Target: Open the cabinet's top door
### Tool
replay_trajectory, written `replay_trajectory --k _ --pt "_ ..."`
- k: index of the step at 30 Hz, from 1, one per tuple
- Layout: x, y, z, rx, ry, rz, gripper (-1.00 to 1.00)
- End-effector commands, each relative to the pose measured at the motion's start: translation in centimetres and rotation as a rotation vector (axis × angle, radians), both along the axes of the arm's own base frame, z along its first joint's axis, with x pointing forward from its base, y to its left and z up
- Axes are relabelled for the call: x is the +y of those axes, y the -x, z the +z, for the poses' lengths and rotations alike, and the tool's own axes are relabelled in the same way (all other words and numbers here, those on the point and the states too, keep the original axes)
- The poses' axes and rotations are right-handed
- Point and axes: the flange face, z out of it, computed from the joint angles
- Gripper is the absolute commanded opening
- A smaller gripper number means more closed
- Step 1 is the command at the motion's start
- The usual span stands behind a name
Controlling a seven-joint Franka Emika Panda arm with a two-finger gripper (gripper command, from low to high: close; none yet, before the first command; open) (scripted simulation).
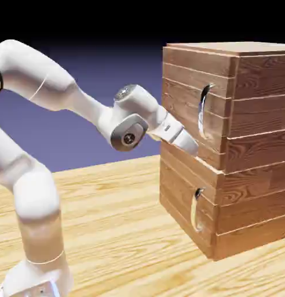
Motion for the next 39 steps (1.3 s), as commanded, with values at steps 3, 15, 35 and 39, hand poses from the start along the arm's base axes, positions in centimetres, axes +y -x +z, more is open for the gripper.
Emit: replay_trajectory --k 3,15,35,39 --pt "0.7 0.2 1.1 -0.025 0.009 0.008 0.0" --pt "2.4 1.9 4.7 -0.137 0.042 0.02 0.0" --pt "1.5 5.1 7.1 -0.381 0.055 0.003 0.0" --pt "0.8 5.5 7.1 -0.437 0.047 -0.001 0.0"
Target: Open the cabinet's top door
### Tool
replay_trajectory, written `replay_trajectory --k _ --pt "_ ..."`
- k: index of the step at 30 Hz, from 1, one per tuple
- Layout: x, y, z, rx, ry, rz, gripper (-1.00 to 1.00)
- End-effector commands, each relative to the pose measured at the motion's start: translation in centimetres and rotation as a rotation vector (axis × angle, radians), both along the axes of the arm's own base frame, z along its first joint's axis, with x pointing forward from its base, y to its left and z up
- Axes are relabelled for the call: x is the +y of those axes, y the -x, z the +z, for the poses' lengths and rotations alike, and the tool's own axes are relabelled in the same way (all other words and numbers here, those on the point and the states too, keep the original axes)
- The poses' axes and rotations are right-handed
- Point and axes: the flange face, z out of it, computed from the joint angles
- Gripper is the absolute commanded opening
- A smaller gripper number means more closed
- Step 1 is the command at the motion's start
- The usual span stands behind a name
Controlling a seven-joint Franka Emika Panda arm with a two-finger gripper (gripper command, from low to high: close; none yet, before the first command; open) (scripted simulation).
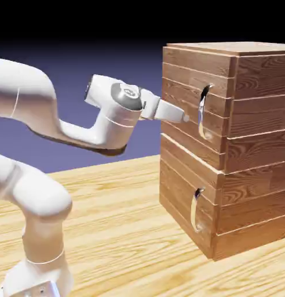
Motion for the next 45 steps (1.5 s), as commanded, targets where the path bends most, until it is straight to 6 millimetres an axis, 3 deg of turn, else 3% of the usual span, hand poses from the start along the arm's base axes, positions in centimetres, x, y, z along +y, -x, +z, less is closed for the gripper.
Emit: replay_trajectory --k 1,24,29,30,31,45 --pt "-0.2 0.1 0.0 -0.014 -0.003 0.0 0.0" --pt "-6.4 0.0 -2.1 -0.325 -0.108 0.051 0.0" --pt "-6.2 -5.0 -2.1 -0.325 -0.107 0.051 0.0" --pt "-6.2 -5.0 -2.1 -0.325 -0.107 0.051 -1.0" --pt "-6.2 -5.0 -2.1 -0.325 -0.107 0.051 -1.0" --pt "-1.4 3.7 -2.1 -0.337 -0.062 -0.222 -1.0"
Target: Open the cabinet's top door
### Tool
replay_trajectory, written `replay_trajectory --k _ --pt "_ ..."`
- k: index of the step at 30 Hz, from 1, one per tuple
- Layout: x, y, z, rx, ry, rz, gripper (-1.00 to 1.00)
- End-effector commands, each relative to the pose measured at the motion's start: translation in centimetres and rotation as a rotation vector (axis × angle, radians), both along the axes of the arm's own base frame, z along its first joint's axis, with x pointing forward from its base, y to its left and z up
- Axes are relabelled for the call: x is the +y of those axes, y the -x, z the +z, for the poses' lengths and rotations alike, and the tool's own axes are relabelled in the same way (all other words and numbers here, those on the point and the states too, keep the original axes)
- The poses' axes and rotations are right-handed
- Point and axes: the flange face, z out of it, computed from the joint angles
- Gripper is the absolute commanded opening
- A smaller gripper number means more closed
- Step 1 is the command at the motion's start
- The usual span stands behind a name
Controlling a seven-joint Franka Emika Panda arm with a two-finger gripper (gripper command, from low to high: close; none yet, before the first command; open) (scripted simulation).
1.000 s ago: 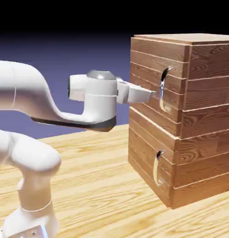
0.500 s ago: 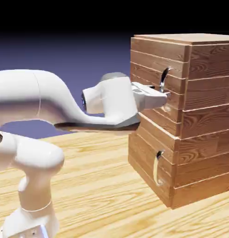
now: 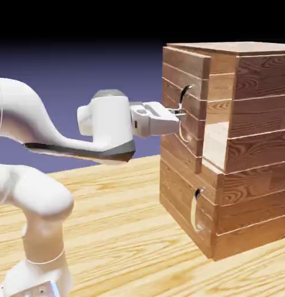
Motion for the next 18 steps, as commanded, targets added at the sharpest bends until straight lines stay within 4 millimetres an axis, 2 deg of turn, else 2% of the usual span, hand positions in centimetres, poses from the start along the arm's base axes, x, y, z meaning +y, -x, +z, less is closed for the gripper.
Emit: replay_trajectory --k 1,18 --pt "0.4 0.5 0.0 0.0 -0.001 -0.02 -1.0" --pt "7.5 7.4 0.0 0.0 -0.001 -0.295 -1.0"
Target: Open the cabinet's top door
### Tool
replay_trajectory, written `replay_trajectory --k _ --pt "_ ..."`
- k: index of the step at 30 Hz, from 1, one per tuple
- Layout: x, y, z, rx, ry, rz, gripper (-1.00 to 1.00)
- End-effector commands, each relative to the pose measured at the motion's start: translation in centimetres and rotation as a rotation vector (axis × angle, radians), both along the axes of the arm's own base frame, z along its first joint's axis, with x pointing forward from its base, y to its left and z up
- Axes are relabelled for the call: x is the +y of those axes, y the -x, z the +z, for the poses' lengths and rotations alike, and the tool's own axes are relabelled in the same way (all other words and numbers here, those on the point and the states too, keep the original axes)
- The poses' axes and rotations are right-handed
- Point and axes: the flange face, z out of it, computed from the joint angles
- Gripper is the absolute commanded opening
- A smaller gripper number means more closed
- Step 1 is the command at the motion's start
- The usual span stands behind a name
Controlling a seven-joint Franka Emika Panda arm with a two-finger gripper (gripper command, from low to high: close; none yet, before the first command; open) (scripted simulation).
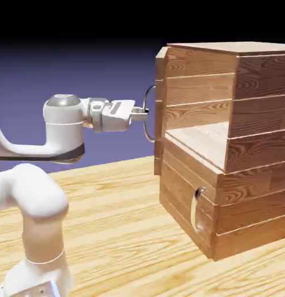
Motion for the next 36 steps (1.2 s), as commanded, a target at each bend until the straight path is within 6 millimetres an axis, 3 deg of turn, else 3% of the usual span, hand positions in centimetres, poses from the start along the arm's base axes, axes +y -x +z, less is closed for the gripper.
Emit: replay_trajectory --k 1,12,21,28,36 --pt "0.5 0.4 0.0 0.0 -0.001 -0.018 -1.0" --pt "7.0 4.0 0.0 0.0 -0.001 -0.228 -1.0" --pt "14.9 6.4 0.0 0.0 -0.001 -0.458 -1.0" --pt "21.6 7.0 0.0 0.0 -0.001 -0.644 -1.0" --pt "28.1 6.3 0.0 0.0 -0.001 -0.827 -1.0"
